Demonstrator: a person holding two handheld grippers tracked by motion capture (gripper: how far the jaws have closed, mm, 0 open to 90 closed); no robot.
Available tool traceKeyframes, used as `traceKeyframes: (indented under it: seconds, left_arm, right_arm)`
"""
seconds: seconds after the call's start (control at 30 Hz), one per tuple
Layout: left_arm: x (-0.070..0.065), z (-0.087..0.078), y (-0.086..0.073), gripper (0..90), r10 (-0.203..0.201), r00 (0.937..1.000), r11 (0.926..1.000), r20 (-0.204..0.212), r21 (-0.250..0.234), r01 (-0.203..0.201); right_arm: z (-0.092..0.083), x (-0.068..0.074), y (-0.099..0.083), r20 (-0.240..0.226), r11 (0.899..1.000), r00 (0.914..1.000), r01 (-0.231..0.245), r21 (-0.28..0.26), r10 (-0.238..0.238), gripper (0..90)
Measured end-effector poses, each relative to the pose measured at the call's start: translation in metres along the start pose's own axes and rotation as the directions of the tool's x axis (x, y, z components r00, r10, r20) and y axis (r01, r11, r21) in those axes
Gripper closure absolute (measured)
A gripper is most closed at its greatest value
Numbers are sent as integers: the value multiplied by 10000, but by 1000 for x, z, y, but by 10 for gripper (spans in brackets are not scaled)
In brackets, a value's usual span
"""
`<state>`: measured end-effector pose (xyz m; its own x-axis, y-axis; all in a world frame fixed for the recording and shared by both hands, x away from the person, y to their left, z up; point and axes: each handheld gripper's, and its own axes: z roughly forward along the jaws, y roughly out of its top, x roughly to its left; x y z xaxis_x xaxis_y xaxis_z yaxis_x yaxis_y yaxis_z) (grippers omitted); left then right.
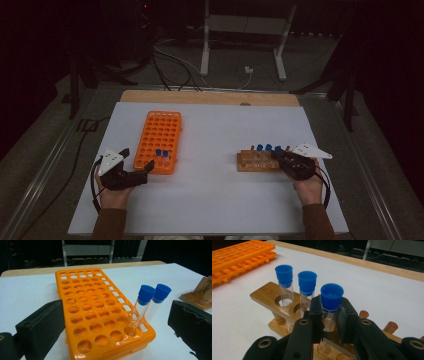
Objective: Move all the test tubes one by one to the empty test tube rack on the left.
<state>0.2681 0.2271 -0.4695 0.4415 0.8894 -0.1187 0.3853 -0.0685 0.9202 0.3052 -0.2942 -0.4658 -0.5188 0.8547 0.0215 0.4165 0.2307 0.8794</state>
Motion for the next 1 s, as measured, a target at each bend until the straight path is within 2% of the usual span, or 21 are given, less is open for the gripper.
traceKeyframes:
  seconds: [0.33,0.63,1.0]
  left_arm:
    - [0,1,0,13,23,10000,10000,5,41,-23]
    - [-3,2,2,10,335,9994,9993,8,175,-335]
    - [-5,3,3,9,328,9993,9992,191,233,-332]
  right_arm:
    - [-7,1,9,116,9998,9999,42,-188,-40,766]
    - [-15,4,22,155,9994,9996,221,-285,-217,766]
    - [-26,7,40,42,9989,9995,312,-359,-311,766]
